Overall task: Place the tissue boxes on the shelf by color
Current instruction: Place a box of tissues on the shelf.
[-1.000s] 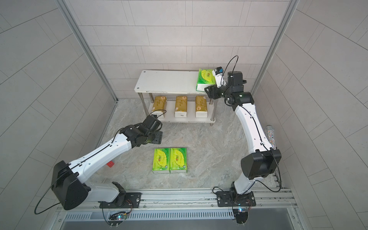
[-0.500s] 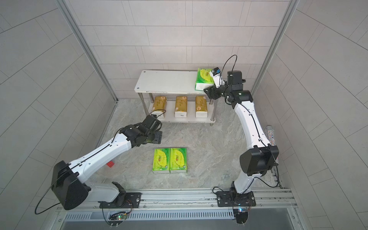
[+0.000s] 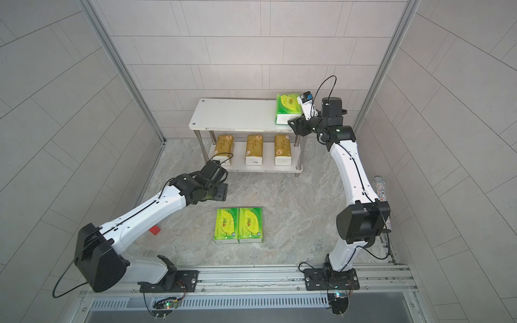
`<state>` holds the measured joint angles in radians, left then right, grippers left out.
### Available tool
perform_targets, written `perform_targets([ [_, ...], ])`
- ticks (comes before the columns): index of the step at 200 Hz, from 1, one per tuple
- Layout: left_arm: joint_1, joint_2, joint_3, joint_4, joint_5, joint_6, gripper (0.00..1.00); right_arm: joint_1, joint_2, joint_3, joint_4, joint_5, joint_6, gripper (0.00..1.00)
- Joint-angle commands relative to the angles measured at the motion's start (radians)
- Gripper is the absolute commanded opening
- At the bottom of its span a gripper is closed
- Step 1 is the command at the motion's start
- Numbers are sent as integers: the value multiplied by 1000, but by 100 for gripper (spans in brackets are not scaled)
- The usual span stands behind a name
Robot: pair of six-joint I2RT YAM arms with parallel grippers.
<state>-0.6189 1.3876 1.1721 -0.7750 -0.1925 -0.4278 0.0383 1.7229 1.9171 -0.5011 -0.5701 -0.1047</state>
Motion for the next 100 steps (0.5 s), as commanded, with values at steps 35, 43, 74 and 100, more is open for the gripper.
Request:
perform_targets([
  [35,22,11,24,-20,-8,10,71,-4,37,41,42,-4,39,73],
  [43,23,13,24,-18,-7,11,71,-3,38,40,42,2,40,73],
  [74,34,19,26,-15,2,19,71,-6,35,40,42,9,38,73],
  [100,39,29,35,-15,10,25,71,-14,27,39,42,15,40,73],
])
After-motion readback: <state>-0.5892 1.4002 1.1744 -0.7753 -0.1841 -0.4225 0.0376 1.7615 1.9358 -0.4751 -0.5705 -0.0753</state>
